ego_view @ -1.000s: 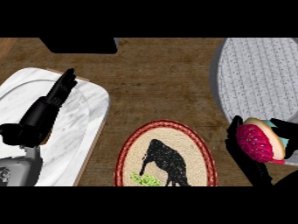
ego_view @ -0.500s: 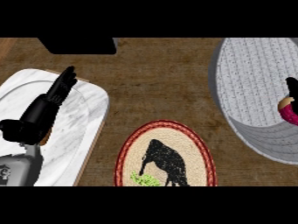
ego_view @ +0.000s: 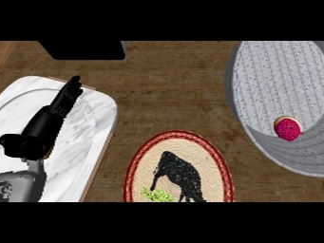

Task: Pick the cupcake from the placemat and place it in the basket

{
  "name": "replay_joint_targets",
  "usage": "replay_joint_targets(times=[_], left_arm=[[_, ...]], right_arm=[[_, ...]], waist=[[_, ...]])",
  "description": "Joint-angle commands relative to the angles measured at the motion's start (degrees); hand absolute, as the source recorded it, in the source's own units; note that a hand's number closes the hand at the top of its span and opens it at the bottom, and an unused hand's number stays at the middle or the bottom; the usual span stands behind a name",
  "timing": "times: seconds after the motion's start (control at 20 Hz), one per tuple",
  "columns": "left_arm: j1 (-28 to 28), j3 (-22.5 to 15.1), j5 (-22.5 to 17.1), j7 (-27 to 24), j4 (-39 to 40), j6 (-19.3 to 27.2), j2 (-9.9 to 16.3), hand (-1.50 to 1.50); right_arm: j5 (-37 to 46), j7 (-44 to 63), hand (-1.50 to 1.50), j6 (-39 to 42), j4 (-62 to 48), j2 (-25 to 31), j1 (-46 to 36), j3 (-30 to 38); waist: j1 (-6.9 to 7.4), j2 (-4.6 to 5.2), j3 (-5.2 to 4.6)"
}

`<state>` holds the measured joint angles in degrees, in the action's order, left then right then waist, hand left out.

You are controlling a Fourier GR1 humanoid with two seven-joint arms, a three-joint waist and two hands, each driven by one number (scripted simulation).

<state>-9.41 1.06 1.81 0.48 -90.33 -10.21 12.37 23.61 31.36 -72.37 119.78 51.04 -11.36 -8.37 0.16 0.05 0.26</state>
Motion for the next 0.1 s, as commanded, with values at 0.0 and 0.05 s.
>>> replay_joint_targets(times=[0.0, 0.05], left_arm=[[-1.53, -0.51, 0.85, -0.53, 1.39, 0.77, -1.02, 0.0], [2.56, -0.93, 0.88, -0.34, -1.58, 0.61, -0.87, 0.0]], right_arm=[[-11.54, -1.89, -1.5, -3.02, 3.33, 0.79, 0.24, 3.8], [-12.48, -3.82, -1.5, -3.79, 5.23, -1.04, 3.85, 3.3]], waist=[[-0.73, 0.06, 0.11], [-0.55, -0.21, 0.19]])
